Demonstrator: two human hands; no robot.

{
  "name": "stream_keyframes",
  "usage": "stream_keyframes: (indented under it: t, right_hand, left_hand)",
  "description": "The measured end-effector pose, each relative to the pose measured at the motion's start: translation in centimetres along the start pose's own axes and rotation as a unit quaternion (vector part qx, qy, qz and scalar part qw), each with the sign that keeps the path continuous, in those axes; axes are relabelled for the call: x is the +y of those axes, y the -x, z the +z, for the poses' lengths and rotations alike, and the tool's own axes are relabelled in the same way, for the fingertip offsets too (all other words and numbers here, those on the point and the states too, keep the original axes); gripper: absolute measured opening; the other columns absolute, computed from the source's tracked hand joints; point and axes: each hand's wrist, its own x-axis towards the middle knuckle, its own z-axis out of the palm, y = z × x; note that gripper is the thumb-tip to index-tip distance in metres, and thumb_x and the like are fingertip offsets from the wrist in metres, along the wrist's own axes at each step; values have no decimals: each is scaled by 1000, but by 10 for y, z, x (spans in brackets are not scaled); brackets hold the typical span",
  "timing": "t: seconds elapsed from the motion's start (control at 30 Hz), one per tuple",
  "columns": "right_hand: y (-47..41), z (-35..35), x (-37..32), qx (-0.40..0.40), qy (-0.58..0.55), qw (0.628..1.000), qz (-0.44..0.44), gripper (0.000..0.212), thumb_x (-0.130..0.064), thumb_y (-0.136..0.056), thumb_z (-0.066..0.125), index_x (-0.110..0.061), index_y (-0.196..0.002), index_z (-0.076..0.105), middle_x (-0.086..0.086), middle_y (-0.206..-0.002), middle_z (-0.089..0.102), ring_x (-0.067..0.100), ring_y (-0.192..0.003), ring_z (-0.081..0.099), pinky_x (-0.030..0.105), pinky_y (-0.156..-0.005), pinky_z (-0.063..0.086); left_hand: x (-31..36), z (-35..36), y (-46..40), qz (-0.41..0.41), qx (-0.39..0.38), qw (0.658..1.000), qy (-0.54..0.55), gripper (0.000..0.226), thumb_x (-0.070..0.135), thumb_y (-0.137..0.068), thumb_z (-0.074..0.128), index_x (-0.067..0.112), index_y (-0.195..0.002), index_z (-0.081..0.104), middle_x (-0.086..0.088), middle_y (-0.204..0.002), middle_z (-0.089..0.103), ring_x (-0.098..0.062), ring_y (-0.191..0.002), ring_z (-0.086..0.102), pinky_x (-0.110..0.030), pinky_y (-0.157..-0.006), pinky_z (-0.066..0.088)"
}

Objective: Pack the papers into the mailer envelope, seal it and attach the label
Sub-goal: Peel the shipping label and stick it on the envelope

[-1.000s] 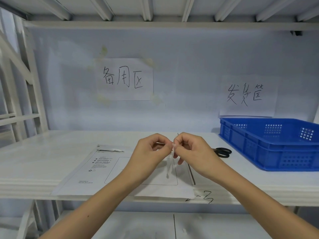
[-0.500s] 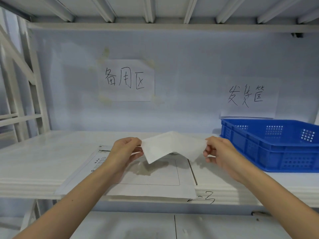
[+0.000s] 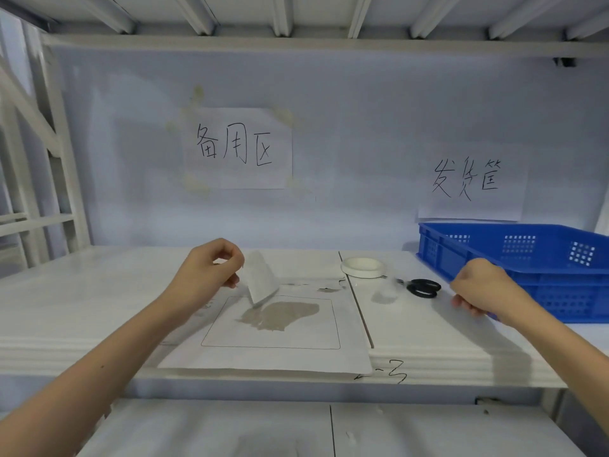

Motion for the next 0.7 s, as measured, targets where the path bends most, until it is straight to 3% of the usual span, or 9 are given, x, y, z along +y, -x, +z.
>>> stream_keyframes:
  t: [0.07, 0.13, 0.2, 0.3, 0.5, 0.6, 0.7]
  right_hand:
    - [5, 1, -9, 56, 61, 995, -58, 14, 0, -88, 44, 2, -80, 55, 26, -85, 69, 26, -46, 53, 36, -50, 51]
    - [17, 7, -27, 55, 38, 990, -123, 18, -9, -92, 45, -2, -96, 62, 23, -86, 68, 24, -46, 55, 31, -47, 49]
    - [31, 15, -52, -29, -76, 986, -144, 17, -17, -95, 50, -9, -89, 63, 13, -80, 71, 17, -43, 51, 25, -42, 45]
    - [41, 26, -84, -204, -256, 941, -81, 29, -29, -96, 54, -4, -104, 66, 11, -79, 73, 16, -47, 54, 24, -43, 43]
    - [35, 48, -115, -364, -358, 860, 16, 64, -56, -90, 54, 4, -111, 65, 19, -94, 76, 21, -59, 67, 22, -47, 54]
    - [34, 56, -117, -372, -397, 837, 49, 59, -49, -89, 61, 6, -110, 65, 21, -91, 75, 20, -54, 68, 22, -44, 55]
    - [33, 63, -115, -359, -439, 821, 73, 31, -23, -92, 60, 2, -110, 62, 20, -84, 69, 17, -44, 65, 21, -41, 54]
  left_hand:
    - [8, 0, 2, 24, -5, 1000, -11, 12, 14, -93, 59, 10, -83, 64, 2, -87, 65, -13, -60, 67, -35, -73, 58]
    - [17, 1, 5, 46, -12, 998, -37, 11, 15, -94, 58, 11, -85, 63, 1, -93, 66, -16, -65, 71, -37, -74, 60]
    - [27, 4, 10, 72, -19, 995, -68, 10, 15, -94, 57, 14, -85, 62, 2, -95, 67, -16, -67, 73, -37, -75, 59]
    - [40, 11, 19, 124, -27, 984, -122, 13, 14, -94, 57, 20, -83, 60, 5, -86, 68, -9, -69, 72, -28, -69, 57]
    - [40, 20, 32, 259, -30, 943, -206, 12, 11, -93, 57, 21, -87, 57, 11, -88, 62, -2, -85, 63, -15, -75, 52]
    - [32, 18, 35, 325, -33, 911, -252, 6, 11, -93, 58, 16, -91, 59, 9, -90, 60, -7, -85, 57, -11, -73, 46]
    - [23, 9, 36, 346, -40, 891, -290, 3, 14, -93, 57, 16, -93, 59, 8, -92, 57, -7, -79, 51, -4, -65, 36]
